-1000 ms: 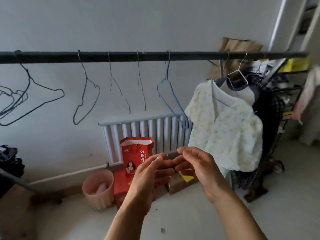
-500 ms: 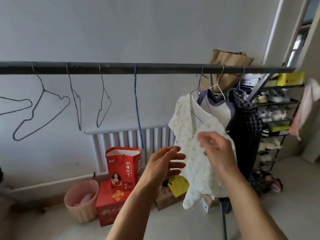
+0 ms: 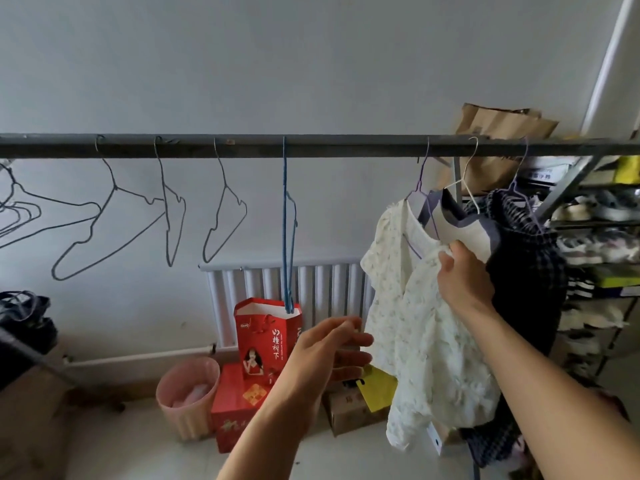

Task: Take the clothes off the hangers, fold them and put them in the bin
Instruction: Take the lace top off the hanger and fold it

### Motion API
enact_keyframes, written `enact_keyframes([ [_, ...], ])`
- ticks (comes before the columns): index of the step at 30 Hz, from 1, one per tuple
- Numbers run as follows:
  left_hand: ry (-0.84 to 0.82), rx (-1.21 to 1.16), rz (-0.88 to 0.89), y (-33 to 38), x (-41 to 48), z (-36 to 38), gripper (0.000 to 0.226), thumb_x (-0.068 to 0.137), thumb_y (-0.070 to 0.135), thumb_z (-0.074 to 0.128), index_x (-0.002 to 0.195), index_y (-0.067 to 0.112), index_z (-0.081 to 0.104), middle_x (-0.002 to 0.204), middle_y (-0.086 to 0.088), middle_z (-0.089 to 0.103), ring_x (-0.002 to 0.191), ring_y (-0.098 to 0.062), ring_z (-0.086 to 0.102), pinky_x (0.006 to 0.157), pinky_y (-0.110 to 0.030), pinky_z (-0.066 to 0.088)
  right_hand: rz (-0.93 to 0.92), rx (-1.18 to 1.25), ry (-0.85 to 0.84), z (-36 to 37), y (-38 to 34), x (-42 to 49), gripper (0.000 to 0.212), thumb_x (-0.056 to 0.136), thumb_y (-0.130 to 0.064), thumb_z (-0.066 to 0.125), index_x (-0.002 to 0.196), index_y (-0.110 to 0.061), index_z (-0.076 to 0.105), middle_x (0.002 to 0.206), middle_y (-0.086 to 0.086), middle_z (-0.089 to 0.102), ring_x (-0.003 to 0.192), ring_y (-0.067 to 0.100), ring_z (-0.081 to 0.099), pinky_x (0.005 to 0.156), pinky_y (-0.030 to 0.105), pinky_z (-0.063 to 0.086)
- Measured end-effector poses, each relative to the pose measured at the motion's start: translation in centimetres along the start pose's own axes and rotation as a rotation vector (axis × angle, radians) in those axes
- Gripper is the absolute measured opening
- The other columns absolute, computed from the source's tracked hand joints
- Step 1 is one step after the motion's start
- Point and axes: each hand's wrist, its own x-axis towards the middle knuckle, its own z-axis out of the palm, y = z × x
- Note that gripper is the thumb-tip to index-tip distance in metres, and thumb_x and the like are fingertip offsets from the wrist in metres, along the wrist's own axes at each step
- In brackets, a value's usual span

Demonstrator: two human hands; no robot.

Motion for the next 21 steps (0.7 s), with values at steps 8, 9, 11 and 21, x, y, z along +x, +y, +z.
enact_keyframes([
  [8,0.023,-0.033,0.045,0.6,0.3,-0.7,0.022,0.101,0.027,0.049,0.11,0.019,0.067,0.096,0.0,0.076,0.09,-0.019,0.073,0.079,-0.03,0.054,-0.213,0.296,0.226,-1.7,-2.1,1.5,0.021,0.1,-0.014,0.045,0.08,-0.01,0.041,0.071,0.006,0.048,0.069,0.023,0.044,0.062,0.037,0.036],
  [9,0.017,-0.024,0.055,0.6,0.3,-0.6,0.022,0.101,0.027,0.049,0.11,0.019,0.067,0.096,0.001,0.076,0.09,-0.018,0.073,0.078,-0.029,0.054,-0.241,0.335,0.213,-2.0,-2.0,1.5,0.026,0.099,-0.016,0.048,0.075,-0.008,0.041,0.064,0.003,0.043,0.063,0.022,0.041,0.059,0.036,0.034],
  [11,-0.001,0.0,0.088,0.9,0.2,-0.6,0.021,0.101,0.027,0.049,0.11,0.02,0.067,0.096,0.001,0.076,0.09,-0.018,0.072,0.078,-0.028,0.054,-0.293,0.412,0.187,-2.7,-1.6,0.6,0.036,0.098,-0.019,0.052,0.068,-0.005,0.038,0.058,0.0,0.036,0.055,0.014,0.031,0.053,0.032,0.031],
  [21,0.053,0.324,0.333,4.0,2.8,-0.1,0.034,0.102,0.029,0.046,0.136,0.03,0.049,0.141,0.007,0.05,0.122,-0.01,0.05,0.096,-0.026,0.044,-0.401,0.506,-0.064,-9.8,3.8,-6.5,0.018,0.091,-0.033,0.058,0.083,-0.02,0.067,0.065,0.015,0.053,0.058,0.007,0.044,0.051,0.016,0.035],
])
